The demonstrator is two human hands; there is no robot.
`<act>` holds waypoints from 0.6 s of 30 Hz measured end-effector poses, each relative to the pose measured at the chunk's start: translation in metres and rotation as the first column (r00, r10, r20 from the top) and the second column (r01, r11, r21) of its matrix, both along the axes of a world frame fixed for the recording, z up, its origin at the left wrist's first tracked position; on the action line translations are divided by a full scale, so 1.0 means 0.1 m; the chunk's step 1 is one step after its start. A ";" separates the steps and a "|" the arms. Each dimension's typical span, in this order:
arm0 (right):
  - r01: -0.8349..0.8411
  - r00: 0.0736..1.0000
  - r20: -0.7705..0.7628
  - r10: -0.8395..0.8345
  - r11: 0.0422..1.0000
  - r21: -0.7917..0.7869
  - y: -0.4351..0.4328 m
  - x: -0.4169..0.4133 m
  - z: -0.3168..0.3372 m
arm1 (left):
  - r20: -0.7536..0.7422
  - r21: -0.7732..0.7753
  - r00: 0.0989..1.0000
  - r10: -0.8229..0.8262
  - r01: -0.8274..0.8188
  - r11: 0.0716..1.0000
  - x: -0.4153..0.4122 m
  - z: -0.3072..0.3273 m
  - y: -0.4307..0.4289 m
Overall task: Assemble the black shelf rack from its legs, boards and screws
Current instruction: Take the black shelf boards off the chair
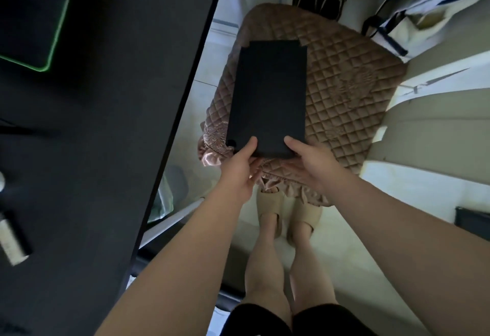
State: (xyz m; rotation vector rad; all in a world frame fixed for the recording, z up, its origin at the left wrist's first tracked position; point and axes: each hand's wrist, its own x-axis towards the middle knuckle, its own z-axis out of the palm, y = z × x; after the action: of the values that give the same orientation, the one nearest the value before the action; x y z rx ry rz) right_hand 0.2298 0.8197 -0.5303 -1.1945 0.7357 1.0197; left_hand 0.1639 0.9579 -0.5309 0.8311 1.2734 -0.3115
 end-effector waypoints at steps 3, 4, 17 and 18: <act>0.036 0.999 -0.031 -0.035 0.999 0.033 -0.12 -0.07 0.27 | -0.020 -0.023 1.000 0.000 0.000 1.000 -0.06 0.27 -0.13; 0.064 0.997 -0.039 -0.062 0.997 0.039 -0.15 -0.11 0.36 | -0.027 -0.031 1.000 -0.003 0.002 1.000 -0.09 0.37 -0.16; 0.268 0.960 0.118 -0.255 0.957 -0.111 -0.48 -0.41 1.75 | 0.060 -0.141 0.981 -0.183 0.189 0.972 -0.26 1.65 -0.37; 0.288 0.952 0.140 -0.273 0.952 -0.101 -0.50 -0.40 1.87 | 0.084 -0.125 0.982 -0.169 0.179 0.976 -0.25 1.74 -0.36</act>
State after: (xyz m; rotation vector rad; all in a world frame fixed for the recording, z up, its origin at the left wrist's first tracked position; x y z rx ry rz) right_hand 0.1901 0.7697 -0.3430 -1.2050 0.8499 0.6659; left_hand 0.1391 0.9218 -0.3570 0.8344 1.1017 -0.4965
